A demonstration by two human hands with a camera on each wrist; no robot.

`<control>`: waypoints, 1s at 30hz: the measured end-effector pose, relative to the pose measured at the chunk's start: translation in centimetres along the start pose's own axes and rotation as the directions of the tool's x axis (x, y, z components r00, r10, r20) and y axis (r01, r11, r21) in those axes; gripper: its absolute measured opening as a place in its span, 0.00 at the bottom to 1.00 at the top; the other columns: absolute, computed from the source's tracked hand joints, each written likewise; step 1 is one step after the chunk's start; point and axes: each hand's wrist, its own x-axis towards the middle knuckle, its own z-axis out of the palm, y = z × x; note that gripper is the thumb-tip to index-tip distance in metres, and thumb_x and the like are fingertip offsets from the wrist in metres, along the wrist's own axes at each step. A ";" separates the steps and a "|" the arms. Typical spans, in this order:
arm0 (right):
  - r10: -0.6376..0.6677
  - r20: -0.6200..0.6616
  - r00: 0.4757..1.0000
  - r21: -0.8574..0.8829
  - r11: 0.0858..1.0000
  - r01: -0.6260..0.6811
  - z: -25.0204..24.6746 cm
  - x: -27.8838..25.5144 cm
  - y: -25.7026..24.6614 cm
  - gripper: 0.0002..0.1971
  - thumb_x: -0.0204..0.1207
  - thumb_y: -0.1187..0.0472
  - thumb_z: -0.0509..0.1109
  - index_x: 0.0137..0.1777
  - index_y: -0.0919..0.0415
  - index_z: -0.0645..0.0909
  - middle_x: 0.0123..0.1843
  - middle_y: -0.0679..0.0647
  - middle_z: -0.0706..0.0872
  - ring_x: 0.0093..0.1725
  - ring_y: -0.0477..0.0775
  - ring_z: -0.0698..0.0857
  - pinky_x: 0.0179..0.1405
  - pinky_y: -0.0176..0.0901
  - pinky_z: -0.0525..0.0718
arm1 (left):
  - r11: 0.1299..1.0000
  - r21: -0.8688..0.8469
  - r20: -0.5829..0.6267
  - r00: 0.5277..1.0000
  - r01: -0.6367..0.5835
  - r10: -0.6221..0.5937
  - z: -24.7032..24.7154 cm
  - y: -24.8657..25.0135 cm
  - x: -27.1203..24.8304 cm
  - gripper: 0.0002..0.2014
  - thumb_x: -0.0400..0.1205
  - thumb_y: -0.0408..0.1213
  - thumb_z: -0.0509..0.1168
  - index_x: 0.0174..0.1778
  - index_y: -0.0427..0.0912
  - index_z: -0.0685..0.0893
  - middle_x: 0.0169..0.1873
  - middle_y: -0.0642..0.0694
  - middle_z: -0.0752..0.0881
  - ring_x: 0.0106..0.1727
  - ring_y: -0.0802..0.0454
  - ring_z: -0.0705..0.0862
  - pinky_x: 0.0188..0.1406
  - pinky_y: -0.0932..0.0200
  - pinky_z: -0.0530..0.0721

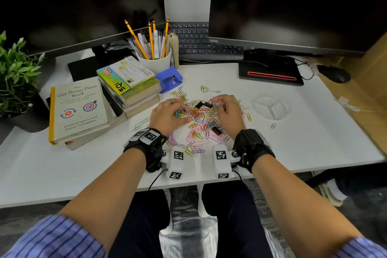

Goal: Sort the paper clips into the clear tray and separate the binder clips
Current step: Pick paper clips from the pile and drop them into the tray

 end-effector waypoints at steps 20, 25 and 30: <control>-0.050 0.181 0.982 -0.160 0.984 0.079 0.4 0.0 -0.2 0.07 0.79 0.62 0.65 0.53 0.62 0.82 0.44 0.48 0.73 0.43 0.48 0.74 0.43 0.36 0.68 | 0.989 -0.151 -0.078 0.997 0.006 -0.018 0.3 -0.3 0.1 0.04 0.74 0.41 0.74 0.42 0.47 0.89 0.61 0.54 0.86 0.65 0.56 0.81 0.58 0.67 0.68; -0.054 0.207 0.977 -0.163 0.983 0.088 0.6 0.0 -0.2 0.10 0.77 0.60 0.69 0.57 0.61 0.84 0.49 0.50 0.74 0.46 0.47 0.74 0.47 0.37 0.71 | 0.999 -0.051 -0.009 1.000 0.013 -0.014 0.2 -0.4 0.1 0.12 0.72 0.53 0.74 0.51 0.60 0.87 0.67 0.60 0.80 0.70 0.58 0.74 0.73 0.56 0.66; -0.060 0.172 0.983 -0.158 0.983 0.088 0.5 0.0 -0.1 0.08 0.80 0.61 0.65 0.51 0.63 0.85 0.46 0.51 0.74 0.37 0.42 0.73 0.38 0.31 0.66 | 0.997 -0.073 -0.038 0.999 0.004 -0.007 0.3 -0.4 0.2 0.06 0.73 0.50 0.73 0.43 0.55 0.89 0.65 0.59 0.82 0.69 0.56 0.77 0.72 0.52 0.70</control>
